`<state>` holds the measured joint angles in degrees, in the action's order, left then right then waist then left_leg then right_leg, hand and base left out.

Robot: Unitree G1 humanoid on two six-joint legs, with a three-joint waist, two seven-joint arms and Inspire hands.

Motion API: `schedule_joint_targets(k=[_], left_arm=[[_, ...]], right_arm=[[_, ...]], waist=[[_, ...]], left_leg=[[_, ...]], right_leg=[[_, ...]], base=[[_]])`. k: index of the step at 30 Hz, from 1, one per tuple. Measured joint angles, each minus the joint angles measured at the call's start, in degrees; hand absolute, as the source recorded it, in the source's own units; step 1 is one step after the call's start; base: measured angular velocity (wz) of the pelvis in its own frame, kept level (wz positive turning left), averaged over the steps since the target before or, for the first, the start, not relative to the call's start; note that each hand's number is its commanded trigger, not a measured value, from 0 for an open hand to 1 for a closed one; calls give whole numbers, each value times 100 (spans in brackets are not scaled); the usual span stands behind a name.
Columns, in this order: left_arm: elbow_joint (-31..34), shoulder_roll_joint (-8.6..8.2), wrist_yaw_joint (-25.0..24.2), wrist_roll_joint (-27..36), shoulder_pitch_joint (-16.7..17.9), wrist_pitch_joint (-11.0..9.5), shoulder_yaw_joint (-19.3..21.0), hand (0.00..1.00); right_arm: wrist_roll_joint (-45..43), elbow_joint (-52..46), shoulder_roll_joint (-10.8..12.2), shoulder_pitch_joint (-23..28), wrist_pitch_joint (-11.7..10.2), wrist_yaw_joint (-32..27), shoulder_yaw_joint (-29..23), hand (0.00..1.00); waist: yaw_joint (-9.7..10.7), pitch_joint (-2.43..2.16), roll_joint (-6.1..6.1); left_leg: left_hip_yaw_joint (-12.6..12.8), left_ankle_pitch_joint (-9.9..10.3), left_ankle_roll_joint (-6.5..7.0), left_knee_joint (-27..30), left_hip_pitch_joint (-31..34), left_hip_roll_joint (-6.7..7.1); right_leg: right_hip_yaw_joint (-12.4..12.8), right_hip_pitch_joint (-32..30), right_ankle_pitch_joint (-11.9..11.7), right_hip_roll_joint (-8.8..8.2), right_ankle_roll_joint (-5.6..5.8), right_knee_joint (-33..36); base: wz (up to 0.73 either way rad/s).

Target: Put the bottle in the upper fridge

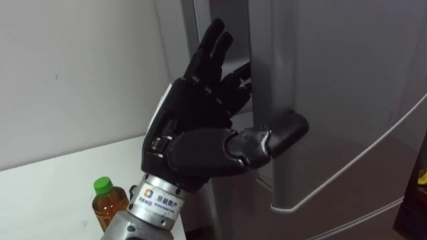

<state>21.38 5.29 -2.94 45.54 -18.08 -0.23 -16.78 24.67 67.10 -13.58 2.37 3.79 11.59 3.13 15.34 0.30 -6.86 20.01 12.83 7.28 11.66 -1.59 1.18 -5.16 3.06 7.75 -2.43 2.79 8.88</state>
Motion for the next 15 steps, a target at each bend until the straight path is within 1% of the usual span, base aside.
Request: schedule_joint_targets(k=[1, 4, 6, 8, 10, 11, 12, 13, 15], left_arm=[[-1, -2, -4, 4, 0, -1, -19, 0], [-4, -3, -27, 20, -27, 38, -63, 0], [-31, -2, -36, 112, -75, 53, -166, 0], [-135, 25, -151, 221, -297, 116, -299, 0], [-147, 60, -238, 275, -430, 163, -462, 0], [-150, 67, -286, 276, -521, 186, -597, 0], [-151, 67, -307, 276, -562, 209, -647, 0], [-154, 67, -428, 276, -628, 265, -722, 0], [-177, 74, -606, 278, -747, 302, -862, 0]], right_arm=[[-4, -1, -16, 2, 1, -7, -1, 0], [-10, -2, -18, -18, 0, -16, -4, 0], [-3, 0, -20, -20, -3, -21, -4, 0], [1, -2, -19, -15, -3, -26, -5, 0], [-1, -3, -21, -37, -7, -31, -10, 0], [-1, -1, -21, -39, -7, -45, -18, 0], [-1, 0, -21, -38, -7, -57, -24, 0], [-1, -1, -21, -38, -7, -74, -58, 0], [-1, -1, -31, -35, -7, -97, -99, 0]], waist=[[18, 0, 0], [189, 14, 20], [220, 14, 20], [279, 14, 20], [321, 7, 8], [361, 3, 1], [381, 2, -3], [436, -8, -21], [517, -15, -56]], left_leg=[[51, 6, 14, 3, 2, 0], [103, 1, 56, 5, -7, -2], [172, 14, 77, 12, -22, -5], [212, 14, 94, 18, -10, -5], [277, 25, 106, 20, 4, -17], [305, 44, 87, 22, 7, -22], [321, 46, 88, 22, 7, -25], [345, 48, 87, 22, 7, -30], [369, 48, 86, 21, 3, -35]], right_leg=[[21, -10, -27, 0, 14, -12], [40, -20, -89, -6, 22, -15], [41, -24, -111, -11, 49, -12], [44, -42, -162, -17, 61, -12], [48, -108, -179, -15, 56, 3], [48, -115, -198, -11, 57, -12], [48, -122, -202, -10, 54, -11], [47, -134, -207, -9, 50, -10], [48, -144, -211, -8, 49, -3]], base=[[-23], [-10], [-19], [-16], [-20], [-21], [-16], [-10], [-11]])
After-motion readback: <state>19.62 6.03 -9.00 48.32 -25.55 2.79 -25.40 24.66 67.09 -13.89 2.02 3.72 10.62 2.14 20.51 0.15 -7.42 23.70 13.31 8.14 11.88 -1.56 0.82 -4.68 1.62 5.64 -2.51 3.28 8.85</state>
